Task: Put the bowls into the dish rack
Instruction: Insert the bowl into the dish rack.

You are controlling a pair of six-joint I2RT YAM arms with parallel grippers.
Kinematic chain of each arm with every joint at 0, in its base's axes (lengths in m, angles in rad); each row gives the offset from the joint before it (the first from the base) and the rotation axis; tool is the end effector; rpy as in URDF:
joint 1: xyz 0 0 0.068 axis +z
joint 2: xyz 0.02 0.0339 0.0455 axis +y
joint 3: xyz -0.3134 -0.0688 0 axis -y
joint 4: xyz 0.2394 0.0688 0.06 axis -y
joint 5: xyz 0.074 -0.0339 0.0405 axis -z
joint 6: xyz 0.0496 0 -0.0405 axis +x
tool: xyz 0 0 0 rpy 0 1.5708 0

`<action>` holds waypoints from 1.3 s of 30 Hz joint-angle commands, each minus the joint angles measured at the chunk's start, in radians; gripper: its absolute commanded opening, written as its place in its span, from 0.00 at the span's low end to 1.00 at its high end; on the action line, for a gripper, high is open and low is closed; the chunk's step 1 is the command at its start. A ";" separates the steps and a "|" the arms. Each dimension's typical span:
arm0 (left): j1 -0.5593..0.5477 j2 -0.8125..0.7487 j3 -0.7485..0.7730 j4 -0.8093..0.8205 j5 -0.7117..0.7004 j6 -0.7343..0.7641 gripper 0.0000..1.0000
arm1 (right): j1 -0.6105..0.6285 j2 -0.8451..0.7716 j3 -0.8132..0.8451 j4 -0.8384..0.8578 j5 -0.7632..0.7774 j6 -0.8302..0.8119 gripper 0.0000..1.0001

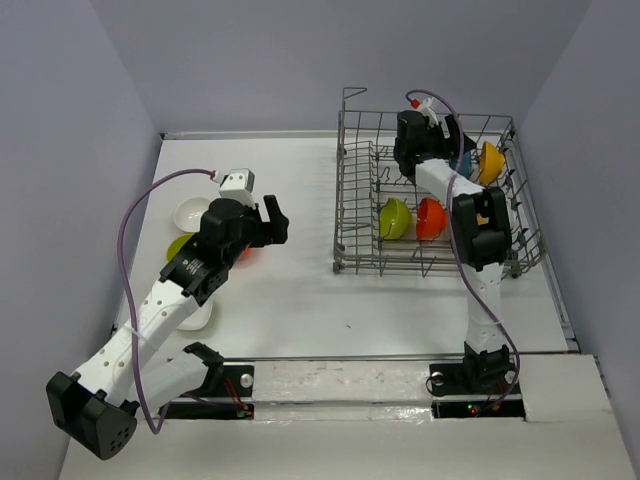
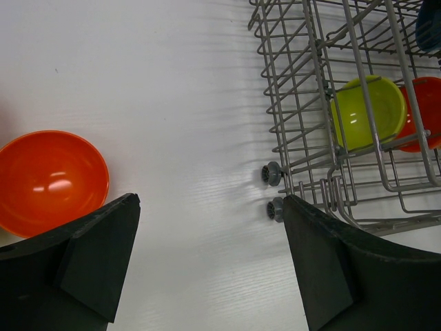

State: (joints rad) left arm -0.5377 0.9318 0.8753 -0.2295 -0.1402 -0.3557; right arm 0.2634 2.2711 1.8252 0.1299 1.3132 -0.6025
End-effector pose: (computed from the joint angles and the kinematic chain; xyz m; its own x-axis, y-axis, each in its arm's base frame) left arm 0.1698 -0.0932 0.3767 -0.3637 -0.1846 -0.9131 0.2831 0.9119 -0.2971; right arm 0.5398 0.0959 0.2771 -0.7125 -0.3417 -0.6128 0.5065 0.3540 -0.7862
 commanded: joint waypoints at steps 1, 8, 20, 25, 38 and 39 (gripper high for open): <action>-0.007 -0.024 -0.013 0.025 -0.007 0.015 0.94 | 0.002 -0.059 0.095 -0.003 0.004 0.041 0.79; -0.007 -0.024 -0.012 0.024 -0.009 0.017 0.94 | 0.002 -0.027 0.166 -0.029 0.012 0.033 0.79; -0.005 -0.019 -0.015 0.024 -0.007 0.017 0.94 | 0.002 0.004 0.168 -0.050 -0.003 0.036 0.79; -0.005 -0.016 -0.013 0.024 -0.006 0.017 0.94 | 0.002 0.005 0.160 -0.110 -0.032 0.105 0.79; -0.005 -0.016 -0.015 0.024 -0.006 0.018 0.94 | 0.002 0.001 0.140 -0.274 -0.121 0.250 0.79; -0.005 -0.017 -0.015 0.024 -0.006 0.018 0.94 | 0.002 0.001 0.138 -0.279 -0.126 0.254 0.80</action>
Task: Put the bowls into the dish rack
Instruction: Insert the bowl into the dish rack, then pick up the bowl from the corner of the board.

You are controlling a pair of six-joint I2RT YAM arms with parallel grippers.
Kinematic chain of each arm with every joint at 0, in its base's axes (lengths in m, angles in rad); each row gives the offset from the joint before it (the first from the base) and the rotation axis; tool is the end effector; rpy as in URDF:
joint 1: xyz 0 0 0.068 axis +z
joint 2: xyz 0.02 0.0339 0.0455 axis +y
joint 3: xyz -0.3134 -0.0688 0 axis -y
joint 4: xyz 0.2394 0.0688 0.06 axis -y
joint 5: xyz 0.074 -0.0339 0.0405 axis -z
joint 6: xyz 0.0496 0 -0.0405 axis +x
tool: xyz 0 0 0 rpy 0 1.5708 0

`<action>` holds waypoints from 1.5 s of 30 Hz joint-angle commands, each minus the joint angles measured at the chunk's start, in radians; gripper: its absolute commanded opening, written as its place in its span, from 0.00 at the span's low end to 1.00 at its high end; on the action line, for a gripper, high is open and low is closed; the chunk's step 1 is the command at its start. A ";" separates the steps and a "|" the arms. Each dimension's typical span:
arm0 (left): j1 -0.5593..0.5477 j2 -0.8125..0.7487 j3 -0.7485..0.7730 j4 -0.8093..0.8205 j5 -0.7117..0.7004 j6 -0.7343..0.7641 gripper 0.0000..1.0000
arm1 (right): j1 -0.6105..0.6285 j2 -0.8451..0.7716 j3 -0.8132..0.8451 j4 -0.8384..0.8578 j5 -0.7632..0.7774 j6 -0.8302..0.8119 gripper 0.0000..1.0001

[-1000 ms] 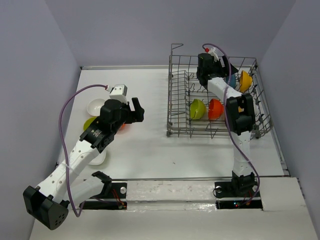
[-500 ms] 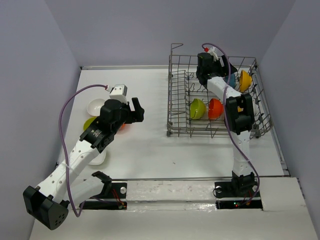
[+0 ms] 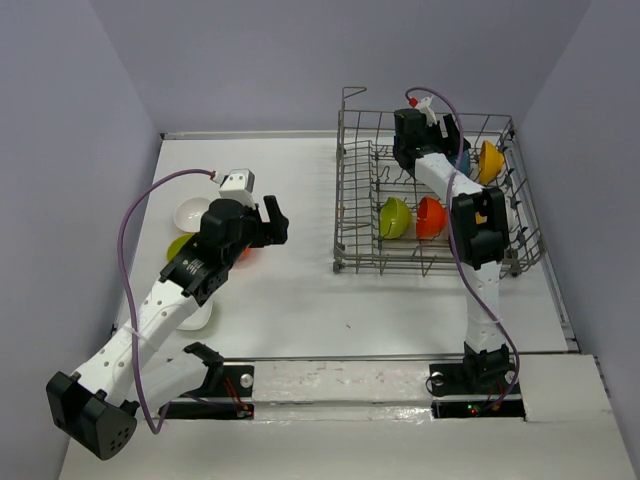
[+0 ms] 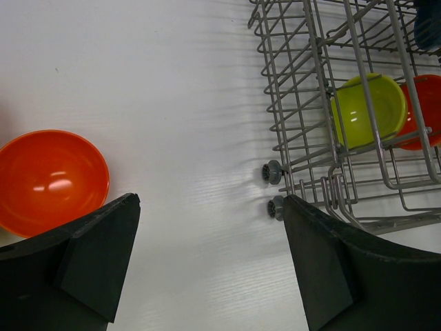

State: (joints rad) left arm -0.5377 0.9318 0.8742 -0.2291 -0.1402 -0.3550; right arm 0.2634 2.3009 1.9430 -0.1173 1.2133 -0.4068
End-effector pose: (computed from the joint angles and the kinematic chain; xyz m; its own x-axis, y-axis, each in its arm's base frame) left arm 0.1699 -0.0932 0.3764 -0.3640 -0.1837 -0.9131 0.2831 0.9121 -0.2963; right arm 0.5484 0.0998 0.2776 -0.6879 -0.3289 -0.6471 0.4802 0.4623 -0.7454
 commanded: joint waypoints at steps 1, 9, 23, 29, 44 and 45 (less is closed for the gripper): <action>-0.005 -0.018 -0.015 0.022 -0.006 0.017 0.94 | 0.002 -0.031 0.017 -0.038 -0.029 0.066 0.80; -0.005 -0.021 -0.017 0.024 -0.006 0.017 0.94 | 0.020 -0.080 0.008 -0.094 -0.081 0.109 0.80; 0.015 -0.016 -0.017 0.019 -0.025 0.021 0.94 | 0.030 -0.291 0.062 -0.304 -0.291 0.302 0.80; 0.062 0.002 -0.018 0.017 -0.061 0.021 0.94 | 0.030 -0.394 0.223 -0.481 -0.411 0.405 0.83; 0.307 0.091 0.062 -0.225 -0.288 -0.120 0.93 | 0.030 -0.938 -0.231 -0.407 -0.992 0.752 0.84; 0.338 0.085 0.072 -0.240 -0.277 -0.130 0.93 | 0.030 -0.948 -0.261 -0.404 -0.998 0.758 0.83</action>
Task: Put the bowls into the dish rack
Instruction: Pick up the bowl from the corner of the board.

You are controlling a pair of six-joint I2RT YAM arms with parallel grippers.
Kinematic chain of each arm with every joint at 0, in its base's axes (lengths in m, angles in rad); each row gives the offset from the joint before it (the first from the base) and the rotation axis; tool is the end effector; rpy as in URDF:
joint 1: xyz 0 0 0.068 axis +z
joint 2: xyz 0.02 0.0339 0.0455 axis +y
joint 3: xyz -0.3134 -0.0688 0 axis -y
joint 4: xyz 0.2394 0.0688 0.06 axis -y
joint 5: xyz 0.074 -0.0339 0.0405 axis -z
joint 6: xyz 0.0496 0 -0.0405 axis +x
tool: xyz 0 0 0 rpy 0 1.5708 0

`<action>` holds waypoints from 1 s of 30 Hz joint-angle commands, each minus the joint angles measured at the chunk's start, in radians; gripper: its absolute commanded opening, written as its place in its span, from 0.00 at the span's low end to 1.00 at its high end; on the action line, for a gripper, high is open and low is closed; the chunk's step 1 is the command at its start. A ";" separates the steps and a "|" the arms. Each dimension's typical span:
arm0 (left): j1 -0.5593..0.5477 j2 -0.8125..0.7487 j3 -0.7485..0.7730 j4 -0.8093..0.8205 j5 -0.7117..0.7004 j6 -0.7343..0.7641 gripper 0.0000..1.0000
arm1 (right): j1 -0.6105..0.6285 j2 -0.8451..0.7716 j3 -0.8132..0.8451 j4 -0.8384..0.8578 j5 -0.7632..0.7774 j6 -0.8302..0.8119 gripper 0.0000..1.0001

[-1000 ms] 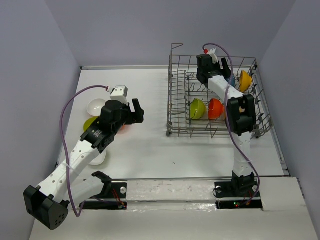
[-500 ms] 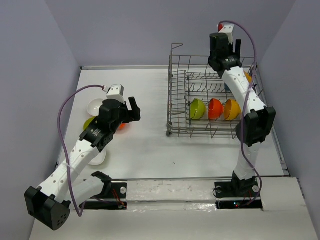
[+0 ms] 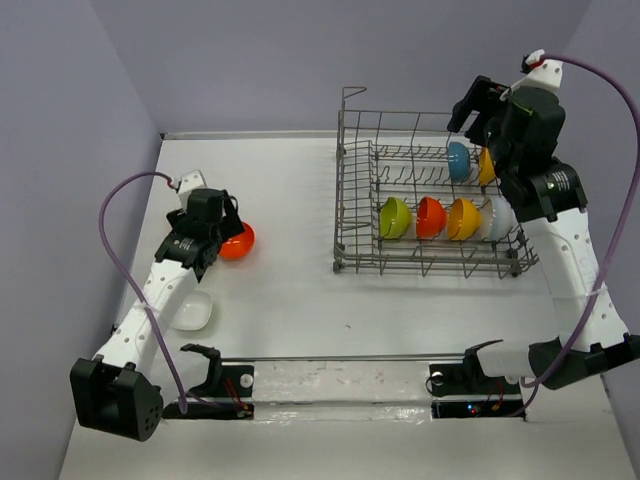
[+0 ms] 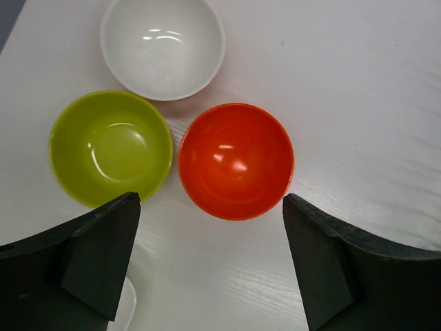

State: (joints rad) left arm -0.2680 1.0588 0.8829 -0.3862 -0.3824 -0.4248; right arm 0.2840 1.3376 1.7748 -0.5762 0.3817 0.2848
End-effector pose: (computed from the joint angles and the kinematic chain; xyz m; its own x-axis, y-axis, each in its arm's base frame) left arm 0.2115 -0.0389 0.3399 -0.4440 -0.2746 -0.8529 -0.2654 0.9495 -0.1675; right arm 0.2528 0.0545 0.5575 -0.1012 0.2421 -0.9650 0.1277 0.9651 0.2287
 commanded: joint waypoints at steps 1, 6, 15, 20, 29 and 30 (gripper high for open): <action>0.079 -0.040 0.070 -0.106 -0.029 -0.063 0.93 | 0.009 0.009 -0.107 0.061 -0.178 0.065 0.84; 0.085 0.021 0.126 -0.292 -0.012 -0.055 0.91 | 0.009 -0.028 -0.170 0.090 -0.210 0.063 0.84; 0.085 0.078 0.134 -0.460 0.124 -0.119 0.87 | 0.009 -0.046 -0.247 0.141 -0.348 0.116 0.84; 0.087 0.102 0.113 -0.409 0.097 -0.181 0.86 | 0.009 -0.074 -0.261 0.150 -0.345 0.108 0.84; 0.246 0.156 0.105 -0.320 0.091 -0.115 0.86 | 0.009 -0.098 -0.294 0.156 -0.356 0.105 0.85; 0.269 0.159 0.100 -0.312 0.091 -0.103 0.86 | 0.009 -0.100 -0.298 0.156 -0.354 0.103 0.85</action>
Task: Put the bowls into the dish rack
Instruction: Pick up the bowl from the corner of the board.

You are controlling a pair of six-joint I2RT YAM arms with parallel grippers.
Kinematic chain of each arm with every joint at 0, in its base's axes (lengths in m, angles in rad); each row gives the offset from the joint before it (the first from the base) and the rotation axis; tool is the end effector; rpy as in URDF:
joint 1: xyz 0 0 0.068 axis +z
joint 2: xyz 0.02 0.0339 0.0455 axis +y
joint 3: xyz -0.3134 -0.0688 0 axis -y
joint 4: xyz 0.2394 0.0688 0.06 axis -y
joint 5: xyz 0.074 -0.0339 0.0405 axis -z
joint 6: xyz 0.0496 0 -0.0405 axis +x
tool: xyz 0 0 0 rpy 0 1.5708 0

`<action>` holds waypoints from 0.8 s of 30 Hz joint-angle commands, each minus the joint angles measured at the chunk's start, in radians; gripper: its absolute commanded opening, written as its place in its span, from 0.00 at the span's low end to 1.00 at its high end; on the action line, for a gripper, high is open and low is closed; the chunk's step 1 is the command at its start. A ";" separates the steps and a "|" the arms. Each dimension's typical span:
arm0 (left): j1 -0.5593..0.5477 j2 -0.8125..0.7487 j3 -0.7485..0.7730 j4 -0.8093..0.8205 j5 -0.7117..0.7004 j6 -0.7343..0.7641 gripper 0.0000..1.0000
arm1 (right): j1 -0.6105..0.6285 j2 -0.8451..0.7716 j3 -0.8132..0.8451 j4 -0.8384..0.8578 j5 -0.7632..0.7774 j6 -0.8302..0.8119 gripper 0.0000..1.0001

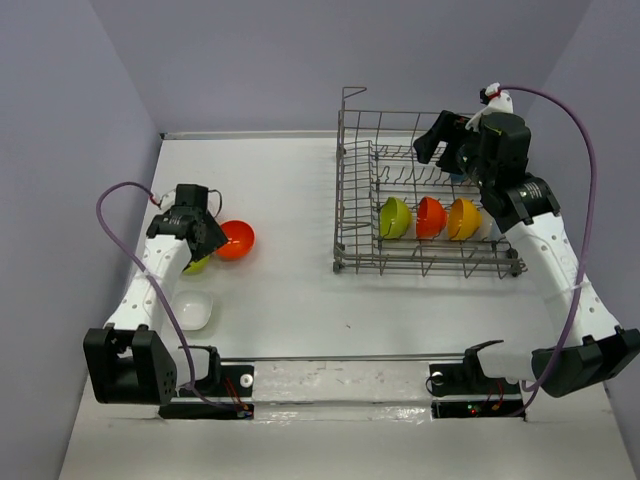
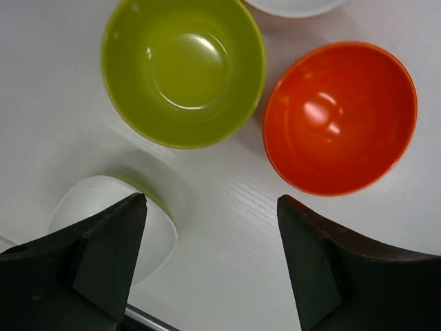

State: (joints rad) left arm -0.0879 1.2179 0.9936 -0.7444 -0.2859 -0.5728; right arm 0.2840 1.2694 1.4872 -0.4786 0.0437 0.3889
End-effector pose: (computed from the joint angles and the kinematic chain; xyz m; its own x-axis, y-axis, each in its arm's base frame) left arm 0.2276 -0.0060 0.3126 -0.6493 -0.4648 -0.6019 -0.5079 0.8542 -0.1116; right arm 0.2570 0.0728 0.4912 -0.3198 0.3013 -0.8983 -0.1277 0.9258 0.3559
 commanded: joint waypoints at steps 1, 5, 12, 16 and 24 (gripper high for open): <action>0.129 0.006 -0.016 0.054 0.020 0.059 0.86 | 0.009 -0.036 -0.011 0.058 -0.013 -0.002 0.85; 0.212 0.023 -0.003 0.094 0.037 0.096 0.86 | 0.009 -0.044 -0.019 0.057 -0.010 -0.008 0.85; 0.281 0.090 0.068 0.160 0.073 0.099 0.86 | 0.009 -0.041 -0.022 0.060 -0.016 -0.008 0.85; 0.286 0.153 0.126 0.177 0.064 0.091 0.86 | 0.009 -0.041 -0.025 0.060 -0.010 -0.010 0.85; 0.297 0.302 0.223 0.246 0.064 0.080 0.85 | 0.009 -0.047 -0.033 0.064 -0.019 -0.008 0.85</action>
State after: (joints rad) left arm 0.1997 1.4574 1.1515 -0.5476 -0.2234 -0.4946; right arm 0.2840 1.2541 1.4624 -0.4622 0.0410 0.3882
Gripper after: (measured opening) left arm 0.857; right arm 0.850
